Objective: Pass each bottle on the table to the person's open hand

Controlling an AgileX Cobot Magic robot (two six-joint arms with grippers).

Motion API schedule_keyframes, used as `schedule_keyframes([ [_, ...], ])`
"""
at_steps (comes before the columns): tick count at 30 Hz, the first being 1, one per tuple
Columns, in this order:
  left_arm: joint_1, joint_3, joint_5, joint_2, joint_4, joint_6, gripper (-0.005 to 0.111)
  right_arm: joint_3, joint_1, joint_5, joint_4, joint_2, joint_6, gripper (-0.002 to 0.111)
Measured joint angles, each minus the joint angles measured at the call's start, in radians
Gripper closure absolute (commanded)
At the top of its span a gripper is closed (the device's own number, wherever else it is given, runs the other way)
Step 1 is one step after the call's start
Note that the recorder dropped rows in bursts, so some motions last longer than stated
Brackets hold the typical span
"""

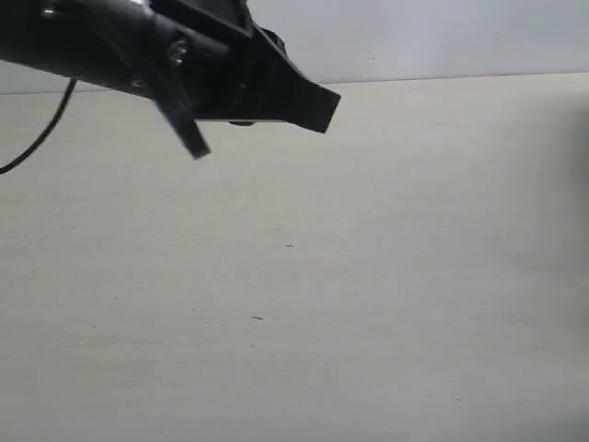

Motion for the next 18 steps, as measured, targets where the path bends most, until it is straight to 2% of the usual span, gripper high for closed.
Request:
schedule_keyframes([
  [4,0.000,0.120,-0.097,-0.194,-0.004,0.000,0.107,0.000,0.000,0.000,0.000,0.000,0.000,0.108],
  [7,0.000,0.203,-0.123,-0.304,-0.004,0.016,0.107,0.000,0.000,0.000,0.000,0.000,0.000,0.108],
  [18,0.000,0.263,-0.073,-0.389,-0.004,0.030,0.107,0.000,0.000,0.000,0.000,0.000,0.000,0.108],
])
